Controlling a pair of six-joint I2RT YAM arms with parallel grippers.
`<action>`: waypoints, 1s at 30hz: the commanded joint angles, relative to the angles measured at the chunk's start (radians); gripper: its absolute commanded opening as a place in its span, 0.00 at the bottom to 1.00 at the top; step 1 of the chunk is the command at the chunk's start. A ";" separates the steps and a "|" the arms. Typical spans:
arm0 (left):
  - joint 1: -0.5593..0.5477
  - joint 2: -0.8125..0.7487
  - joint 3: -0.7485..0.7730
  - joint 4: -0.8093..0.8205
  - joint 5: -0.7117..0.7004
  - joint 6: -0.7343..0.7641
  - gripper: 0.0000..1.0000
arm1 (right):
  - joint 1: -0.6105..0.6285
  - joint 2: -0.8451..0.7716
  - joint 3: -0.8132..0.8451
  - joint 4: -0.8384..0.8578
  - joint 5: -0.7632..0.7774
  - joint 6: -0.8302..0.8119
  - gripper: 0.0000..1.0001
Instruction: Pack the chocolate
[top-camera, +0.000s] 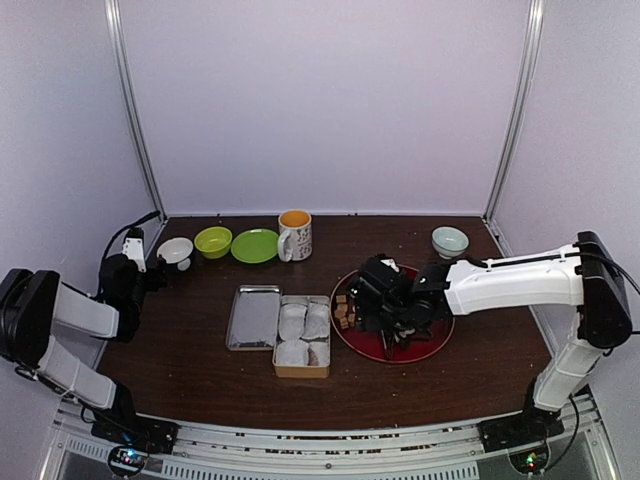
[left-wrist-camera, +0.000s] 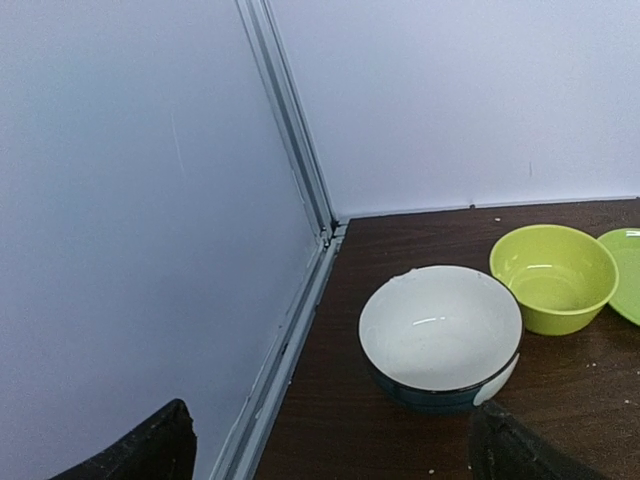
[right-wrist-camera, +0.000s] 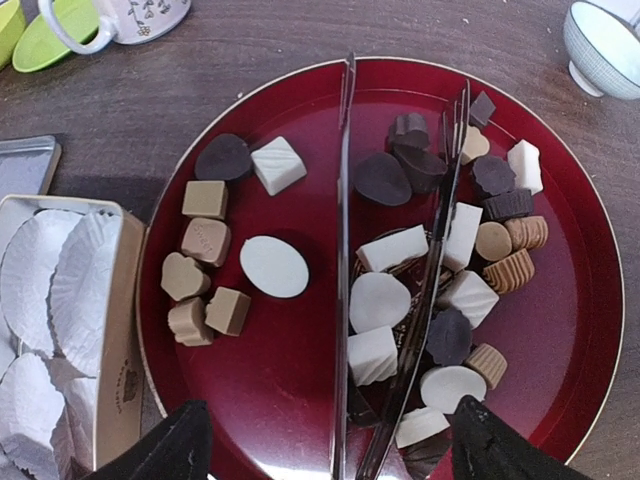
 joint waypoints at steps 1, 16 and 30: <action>0.010 0.013 -0.013 0.105 0.059 -0.015 0.98 | -0.047 0.008 0.001 -0.001 -0.054 0.030 0.82; 0.010 0.013 -0.007 0.088 0.063 -0.017 0.98 | -0.167 0.149 0.067 0.026 -0.147 -0.023 0.79; 0.009 0.013 -0.007 0.089 0.062 -0.016 0.98 | -0.190 0.250 0.096 0.033 -0.160 0.001 0.70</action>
